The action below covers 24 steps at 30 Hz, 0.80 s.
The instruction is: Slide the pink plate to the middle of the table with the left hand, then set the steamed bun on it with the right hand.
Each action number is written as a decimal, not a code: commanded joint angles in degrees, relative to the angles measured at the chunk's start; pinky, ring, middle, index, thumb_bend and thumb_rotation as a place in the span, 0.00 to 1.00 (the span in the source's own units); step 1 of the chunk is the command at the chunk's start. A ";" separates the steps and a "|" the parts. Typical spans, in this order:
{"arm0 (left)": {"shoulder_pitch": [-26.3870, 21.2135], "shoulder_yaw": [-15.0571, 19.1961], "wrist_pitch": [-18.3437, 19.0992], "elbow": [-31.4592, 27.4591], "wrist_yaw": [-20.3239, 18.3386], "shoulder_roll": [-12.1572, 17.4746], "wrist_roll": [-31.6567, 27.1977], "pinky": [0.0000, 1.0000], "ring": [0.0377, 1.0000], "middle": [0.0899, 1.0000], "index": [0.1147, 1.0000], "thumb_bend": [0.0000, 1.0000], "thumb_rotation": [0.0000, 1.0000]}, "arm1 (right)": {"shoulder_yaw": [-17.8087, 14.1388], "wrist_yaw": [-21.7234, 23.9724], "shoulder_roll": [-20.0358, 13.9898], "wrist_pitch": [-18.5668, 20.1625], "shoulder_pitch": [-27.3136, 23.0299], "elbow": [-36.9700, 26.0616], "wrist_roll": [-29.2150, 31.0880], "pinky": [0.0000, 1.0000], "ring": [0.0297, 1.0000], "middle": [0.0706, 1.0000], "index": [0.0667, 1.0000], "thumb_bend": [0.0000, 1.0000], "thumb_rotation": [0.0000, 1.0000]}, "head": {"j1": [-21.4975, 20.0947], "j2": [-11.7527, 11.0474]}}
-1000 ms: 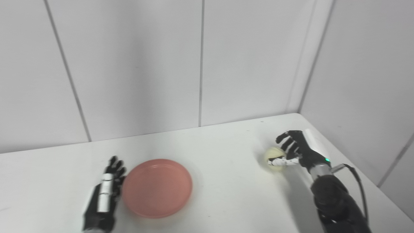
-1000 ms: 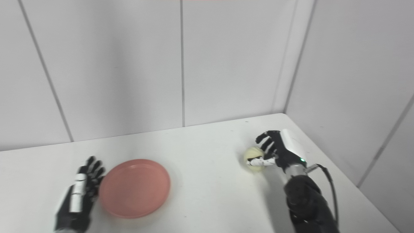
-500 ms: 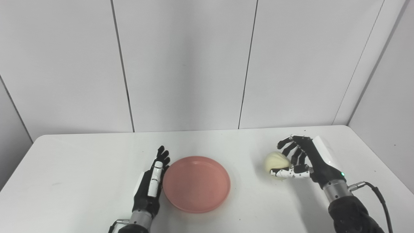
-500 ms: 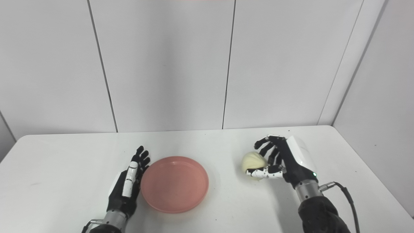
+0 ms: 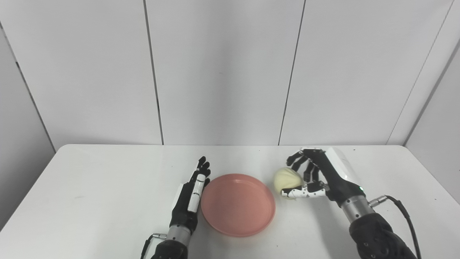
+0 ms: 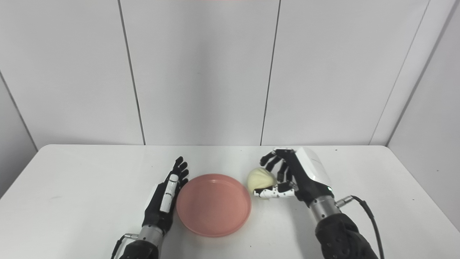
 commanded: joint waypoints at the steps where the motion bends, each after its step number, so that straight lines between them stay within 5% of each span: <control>1: 1.91 -0.25 -2.24 2.69 0.91 -0.96 0.46 0.95 0.97 0.97 0.94 0.57 1.00 | 0.36 0.16 0.40 -0.23 -3.05 -0.74 -0.14 0.16 0.22 0.42 0.47 0.53 0.00 | 0.28 0.17; 7: 1.88 -0.58 -1.61 2.44 2.33 -1.64 1.40 0.93 0.96 0.96 0.93 0.58 1.00 | 3.38 1.47 1.73 -0.32 -5.21 1.80 -1.58 0.18 0.24 0.38 0.48 0.52 0.00 | 0.84 1.01; 13: 1.95 -0.88 -1.16 1.56 2.73 -2.04 1.74 0.93 0.96 0.96 0.94 0.56 1.00 | 5.84 2.13 2.75 -0.98 -6.65 5.10 -1.94 0.33 0.35 0.42 0.51 0.51 0.00 | 1.93 1.79; 24: 1.94 -1.04 0.19 0.61 3.09 -2.48 2.28 0.93 0.97 0.96 0.94 0.56 1.00 | 9.42 -1.38 4.30 -5.42 -7.37 13.09 -4.38 0.22 0.37 0.47 0.45 0.52 0.00 | 3.45 2.67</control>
